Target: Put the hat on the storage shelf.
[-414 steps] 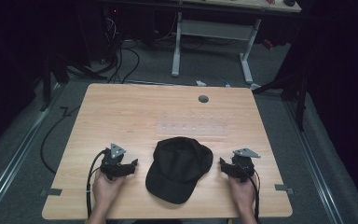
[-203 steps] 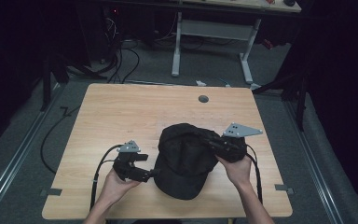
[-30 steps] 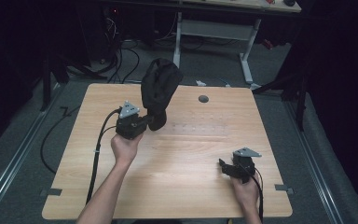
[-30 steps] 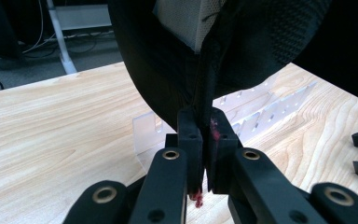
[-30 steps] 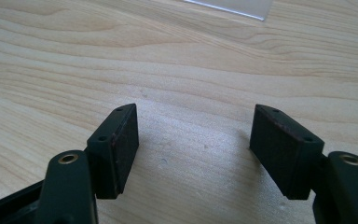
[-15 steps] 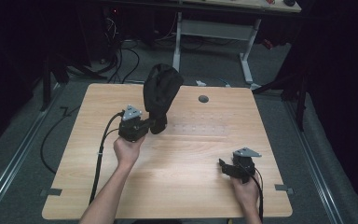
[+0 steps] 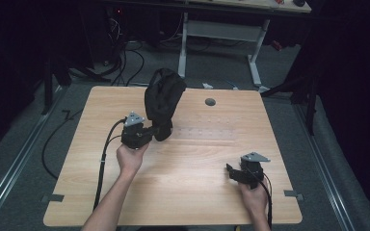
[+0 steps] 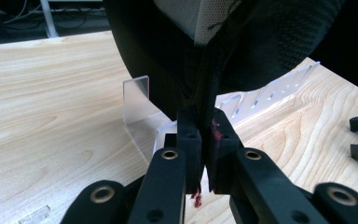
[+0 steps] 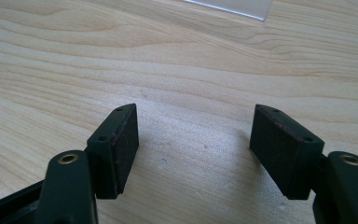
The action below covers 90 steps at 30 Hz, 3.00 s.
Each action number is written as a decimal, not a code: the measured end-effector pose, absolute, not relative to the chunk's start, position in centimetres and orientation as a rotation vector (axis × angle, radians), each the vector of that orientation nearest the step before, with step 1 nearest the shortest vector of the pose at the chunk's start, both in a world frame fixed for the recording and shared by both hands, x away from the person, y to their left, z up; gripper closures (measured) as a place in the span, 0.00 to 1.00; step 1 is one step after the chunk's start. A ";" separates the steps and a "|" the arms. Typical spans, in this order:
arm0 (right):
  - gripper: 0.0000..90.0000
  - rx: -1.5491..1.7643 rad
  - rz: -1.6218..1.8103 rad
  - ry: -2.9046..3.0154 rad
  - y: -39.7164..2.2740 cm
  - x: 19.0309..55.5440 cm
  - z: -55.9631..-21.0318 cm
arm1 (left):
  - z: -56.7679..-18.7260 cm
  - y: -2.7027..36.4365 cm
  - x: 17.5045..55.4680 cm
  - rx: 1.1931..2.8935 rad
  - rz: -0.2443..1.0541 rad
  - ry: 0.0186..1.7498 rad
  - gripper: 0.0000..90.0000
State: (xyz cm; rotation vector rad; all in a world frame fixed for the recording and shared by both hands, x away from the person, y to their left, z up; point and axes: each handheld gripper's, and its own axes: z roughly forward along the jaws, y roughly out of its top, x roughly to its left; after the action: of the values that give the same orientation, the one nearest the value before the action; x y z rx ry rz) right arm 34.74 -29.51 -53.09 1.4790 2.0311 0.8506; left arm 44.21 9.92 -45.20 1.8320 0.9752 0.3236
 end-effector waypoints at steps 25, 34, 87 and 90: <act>0.36 1.486 0.854 2.030 -29.4 34.7 -53.1 | -44.2 11.3 43.4 1.828 0.291 1.014 0.47; 0.36 1.486 0.855 2.031 -29.4 34.7 -53.1 | -43.2 12.8 42.5 1.802 0.273 1.016 0.41; 0.36 1.485 0.855 2.032 -29.4 34.7 -53.1 | -45.8 17.0 37.1 1.831 0.247 1.107 0.32; 0.36 1.485 0.855 2.032 -29.4 34.7 -53.1 | -46.1 16.9 36.9 1.832 0.244 1.113 0.32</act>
State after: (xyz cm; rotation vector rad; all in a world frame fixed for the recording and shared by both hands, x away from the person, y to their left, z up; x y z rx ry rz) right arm 34.72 -29.44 -53.09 1.4846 2.0322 0.8548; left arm 36.88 16.90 -46.05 1.8323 1.1129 0.2439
